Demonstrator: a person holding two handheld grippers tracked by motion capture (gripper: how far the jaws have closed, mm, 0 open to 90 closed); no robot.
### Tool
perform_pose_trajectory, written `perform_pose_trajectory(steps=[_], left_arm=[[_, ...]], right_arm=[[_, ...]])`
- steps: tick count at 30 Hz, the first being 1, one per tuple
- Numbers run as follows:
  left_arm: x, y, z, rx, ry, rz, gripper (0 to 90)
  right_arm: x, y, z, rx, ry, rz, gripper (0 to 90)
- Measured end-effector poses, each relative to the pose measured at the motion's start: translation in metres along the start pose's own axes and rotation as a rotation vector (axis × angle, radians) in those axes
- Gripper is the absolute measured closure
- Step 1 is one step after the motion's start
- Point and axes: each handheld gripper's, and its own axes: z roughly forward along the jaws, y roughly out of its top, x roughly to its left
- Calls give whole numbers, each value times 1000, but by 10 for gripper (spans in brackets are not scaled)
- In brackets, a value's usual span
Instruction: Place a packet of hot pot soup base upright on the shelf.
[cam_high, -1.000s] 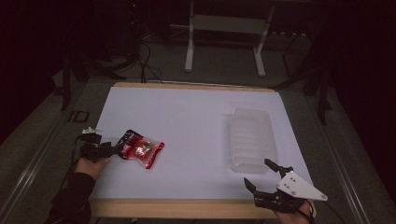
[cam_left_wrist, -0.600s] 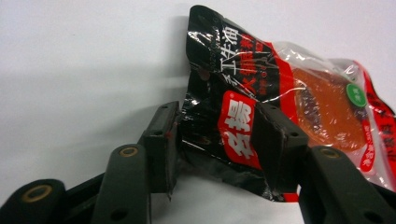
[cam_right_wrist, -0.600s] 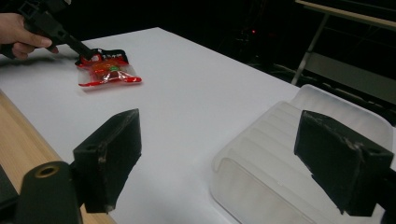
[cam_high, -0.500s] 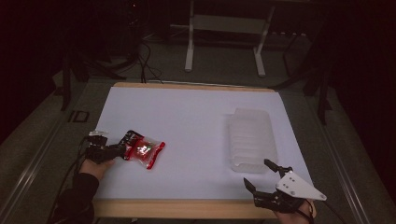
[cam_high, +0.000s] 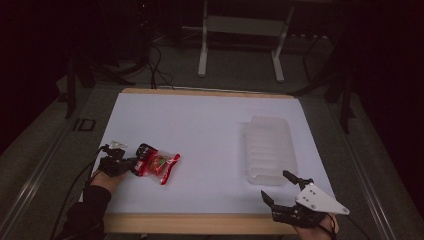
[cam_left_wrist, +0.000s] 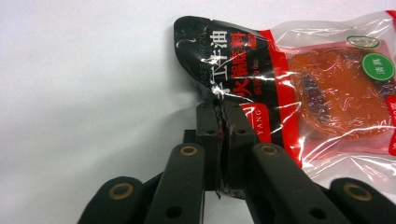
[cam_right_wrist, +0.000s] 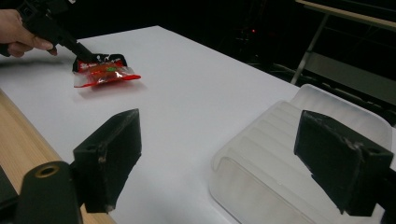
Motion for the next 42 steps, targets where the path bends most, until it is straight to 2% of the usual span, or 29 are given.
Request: perform_pose_trajectory(steps=[13, 28, 29, 35, 42], left_arm=[[-9, 19, -26, -68, -34, 45, 888], [-17, 36, -50, -96, -82, 91, 889], [-21, 40, -55, -103, -86, 115, 889], [-31, 48, -67, -123, -103, 150, 889], [-48, 58, -78, -115, -120, 209, 889]], right_arm=[[-3, 0, -1, 2, 3, 21, 165], [-4, 0, -2, -4, 11, 36, 165], [-4, 0, -2, -4, 10, 39, 165], [-6, -2, -2, 4, 12, 47, 165], [-5, -1, -2, 3, 24, 43, 166]])
